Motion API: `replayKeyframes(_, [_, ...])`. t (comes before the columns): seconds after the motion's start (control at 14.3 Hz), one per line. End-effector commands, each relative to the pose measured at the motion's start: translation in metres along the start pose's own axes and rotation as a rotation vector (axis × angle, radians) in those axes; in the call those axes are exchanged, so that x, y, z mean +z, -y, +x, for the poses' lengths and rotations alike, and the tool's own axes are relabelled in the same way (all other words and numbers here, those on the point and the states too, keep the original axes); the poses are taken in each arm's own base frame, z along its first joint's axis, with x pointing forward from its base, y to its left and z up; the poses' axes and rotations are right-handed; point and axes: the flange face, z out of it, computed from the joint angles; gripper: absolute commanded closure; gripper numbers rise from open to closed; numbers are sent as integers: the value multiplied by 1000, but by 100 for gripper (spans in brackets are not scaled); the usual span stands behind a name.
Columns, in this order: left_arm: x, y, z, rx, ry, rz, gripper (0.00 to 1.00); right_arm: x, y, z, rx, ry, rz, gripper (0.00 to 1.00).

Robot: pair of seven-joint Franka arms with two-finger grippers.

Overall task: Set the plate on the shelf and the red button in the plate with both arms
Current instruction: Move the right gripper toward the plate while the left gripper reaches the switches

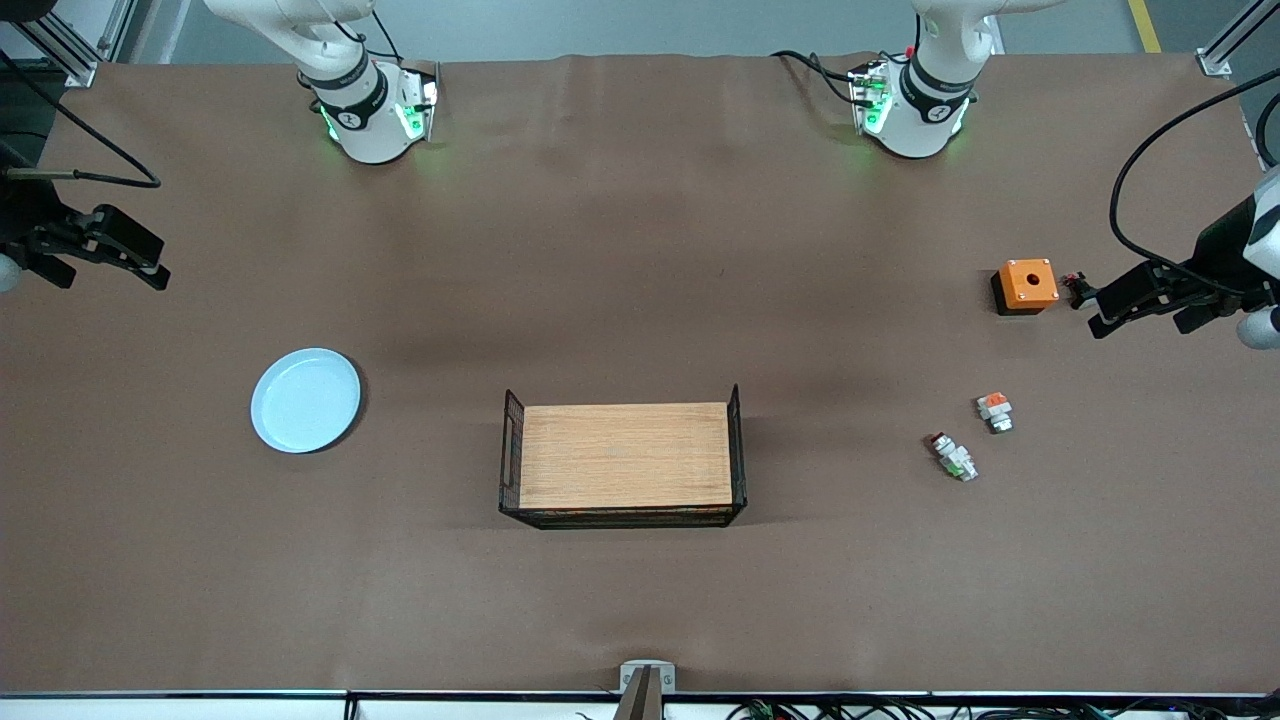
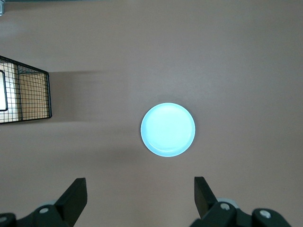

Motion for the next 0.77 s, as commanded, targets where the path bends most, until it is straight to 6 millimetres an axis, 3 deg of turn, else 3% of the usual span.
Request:
replayKeyframes(0.0, [-4,0,2,-9,-14,-9,0,-4,-3,-3,8,-2,-1,0])
replayKeyframes(0.35, [-5,4,2,-20,-16,-17,0,0,-6,-2,11,6,-2,0])
replayKeyframes(0.7, [58,1,19,-10,84,-8,0,40,-53,-3,18,78,-7,0])
